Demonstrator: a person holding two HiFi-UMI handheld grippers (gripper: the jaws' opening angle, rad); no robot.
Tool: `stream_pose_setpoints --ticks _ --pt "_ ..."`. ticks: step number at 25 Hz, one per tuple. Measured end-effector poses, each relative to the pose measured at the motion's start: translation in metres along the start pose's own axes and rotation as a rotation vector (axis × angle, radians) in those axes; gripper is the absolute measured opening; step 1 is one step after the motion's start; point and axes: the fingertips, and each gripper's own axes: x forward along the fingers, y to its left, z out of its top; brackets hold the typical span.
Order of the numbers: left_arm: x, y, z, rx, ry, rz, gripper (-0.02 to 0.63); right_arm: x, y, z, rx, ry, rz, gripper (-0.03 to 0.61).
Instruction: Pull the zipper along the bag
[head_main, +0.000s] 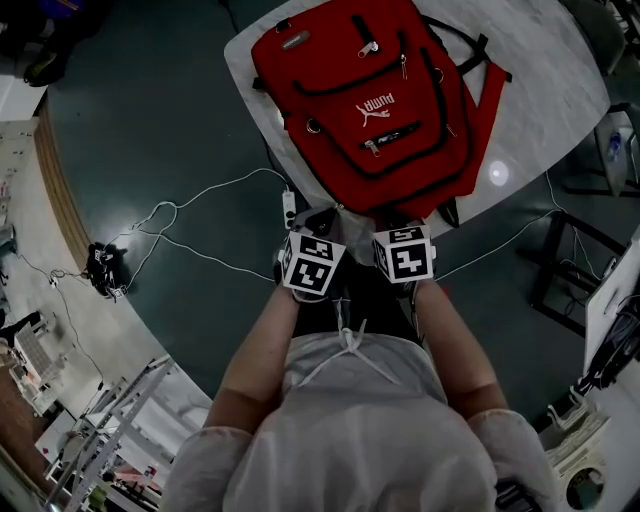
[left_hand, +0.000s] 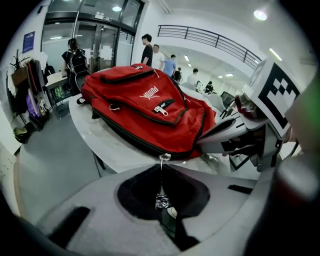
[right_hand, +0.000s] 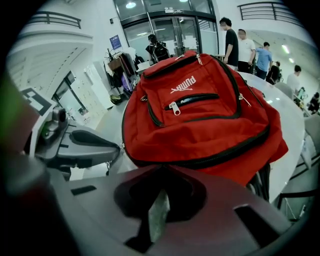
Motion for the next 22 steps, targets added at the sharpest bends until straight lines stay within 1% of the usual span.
stream_pose_setpoints --ticks 3,7,14,18,22 --pt "-0.002 0.013 0.005 -0.002 -0.002 0.003 0.021 -0.001 -0.001 0.0 -0.01 0.01 0.002 0.026" --pt "-0.004 0.031 0.012 0.019 -0.003 0.013 0.021 0.0 -0.001 0.0 0.004 0.033 -0.006 0.026" --pt "-0.005 0.055 0.019 0.013 -0.005 0.031 0.021 0.001 0.0 0.001 0.012 0.092 -0.018 0.026" --pt "-0.002 0.068 0.026 -0.006 -0.029 0.013 0.021 0.003 -0.002 0.001 0.008 0.145 -0.026 0.026" --pt "-0.002 0.08 0.028 0.016 -0.017 0.017 0.021 0.003 0.001 0.001 0.02 0.162 -0.02 0.026"
